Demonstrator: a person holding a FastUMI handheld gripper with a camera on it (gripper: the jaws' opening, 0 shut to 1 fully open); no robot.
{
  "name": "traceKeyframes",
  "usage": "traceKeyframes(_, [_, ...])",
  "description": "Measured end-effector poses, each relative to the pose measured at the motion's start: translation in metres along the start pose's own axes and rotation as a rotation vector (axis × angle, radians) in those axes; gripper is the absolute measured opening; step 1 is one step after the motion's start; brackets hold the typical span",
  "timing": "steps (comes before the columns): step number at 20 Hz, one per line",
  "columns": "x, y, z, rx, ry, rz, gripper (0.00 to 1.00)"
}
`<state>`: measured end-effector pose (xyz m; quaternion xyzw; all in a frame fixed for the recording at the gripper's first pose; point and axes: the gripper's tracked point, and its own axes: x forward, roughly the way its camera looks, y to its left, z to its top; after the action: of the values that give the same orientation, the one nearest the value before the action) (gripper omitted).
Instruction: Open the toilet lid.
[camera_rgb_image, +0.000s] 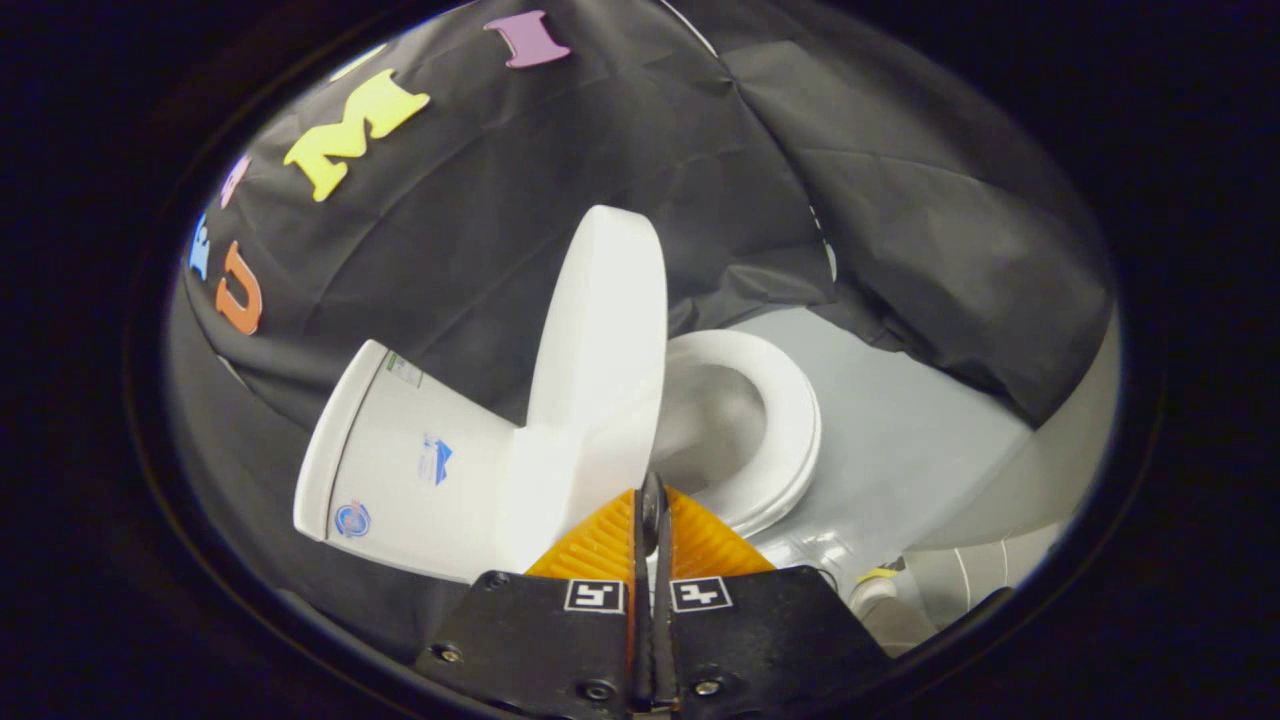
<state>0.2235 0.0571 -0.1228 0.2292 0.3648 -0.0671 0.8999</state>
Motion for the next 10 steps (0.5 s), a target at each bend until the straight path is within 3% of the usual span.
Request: traceKeyframes(10, [-0.020, 0.043, 0.002, -0.130, -0.050, -0.035, 0.04])
